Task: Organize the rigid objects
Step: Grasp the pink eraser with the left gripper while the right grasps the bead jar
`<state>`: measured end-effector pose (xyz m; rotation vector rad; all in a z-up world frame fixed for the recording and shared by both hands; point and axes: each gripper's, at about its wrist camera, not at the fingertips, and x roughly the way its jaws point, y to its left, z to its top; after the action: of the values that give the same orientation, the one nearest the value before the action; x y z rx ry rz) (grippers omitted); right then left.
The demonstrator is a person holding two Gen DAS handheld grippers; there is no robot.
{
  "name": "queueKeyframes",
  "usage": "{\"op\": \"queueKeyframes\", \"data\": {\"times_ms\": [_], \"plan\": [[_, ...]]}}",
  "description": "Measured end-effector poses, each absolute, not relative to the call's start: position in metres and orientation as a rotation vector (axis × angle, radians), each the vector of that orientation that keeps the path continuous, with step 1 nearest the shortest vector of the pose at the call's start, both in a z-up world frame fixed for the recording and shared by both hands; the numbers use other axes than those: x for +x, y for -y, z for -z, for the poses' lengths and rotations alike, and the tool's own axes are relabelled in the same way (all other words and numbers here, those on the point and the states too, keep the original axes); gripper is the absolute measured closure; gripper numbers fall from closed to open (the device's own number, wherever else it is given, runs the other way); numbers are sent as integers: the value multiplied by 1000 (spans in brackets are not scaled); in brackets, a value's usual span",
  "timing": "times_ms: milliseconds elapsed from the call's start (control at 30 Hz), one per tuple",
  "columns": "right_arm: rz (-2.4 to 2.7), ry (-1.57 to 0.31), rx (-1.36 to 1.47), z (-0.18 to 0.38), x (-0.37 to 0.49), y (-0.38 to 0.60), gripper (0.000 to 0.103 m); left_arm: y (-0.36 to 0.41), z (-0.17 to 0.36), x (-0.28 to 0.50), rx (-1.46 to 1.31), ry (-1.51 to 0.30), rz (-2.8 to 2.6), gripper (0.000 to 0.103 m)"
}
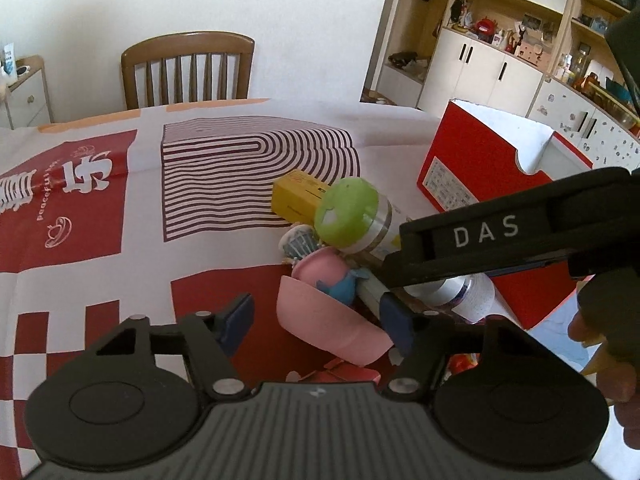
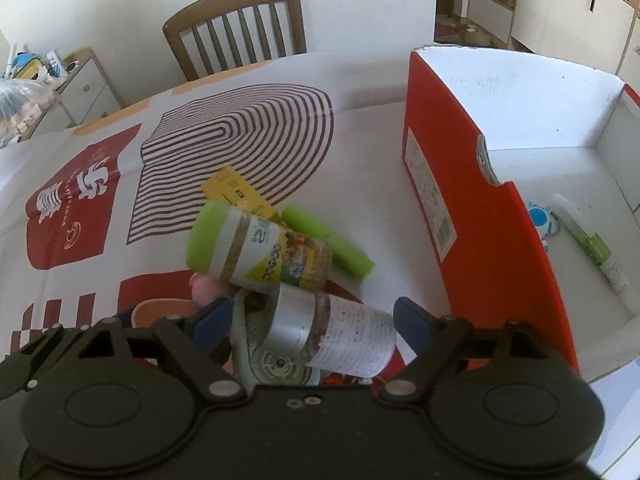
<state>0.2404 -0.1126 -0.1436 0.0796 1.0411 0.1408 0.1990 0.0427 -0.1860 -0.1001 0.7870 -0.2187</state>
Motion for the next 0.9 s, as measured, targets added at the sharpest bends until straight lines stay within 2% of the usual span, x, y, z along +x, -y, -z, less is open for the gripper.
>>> {"op": "queueKeyframes", "data": {"times_ms": [67,133,200,333,400,467,600,700,900], "plan": [[-136,-1043,81,145,241,112,15,-44,187,199,-111,-788,228,41],[-128,-1042,76,145,240,113,19,-43,187,199,-119,-790,238,50],[-105,-1038,57,145,239,113,28,-42,187,198,-114,-790,233,52],[-100,-1036,74,144,237,117,31,-47,185,198,-138,-793,222,60],[-115,-1005,67,139,232,116,50,-51,186,199,-158,-801,217,60],[-136,-998,51,134,230,112,58,-51,184,199,-154,-801,209,61],[-156,-988,30,130,226,112,86,-54,180,197,-158,-805,190,76],[-164,-980,47,127,222,119,88,-59,179,195,-168,-808,179,86],[-200,-951,76,116,207,137,98,-70,177,190,-190,-811,152,90]]}}
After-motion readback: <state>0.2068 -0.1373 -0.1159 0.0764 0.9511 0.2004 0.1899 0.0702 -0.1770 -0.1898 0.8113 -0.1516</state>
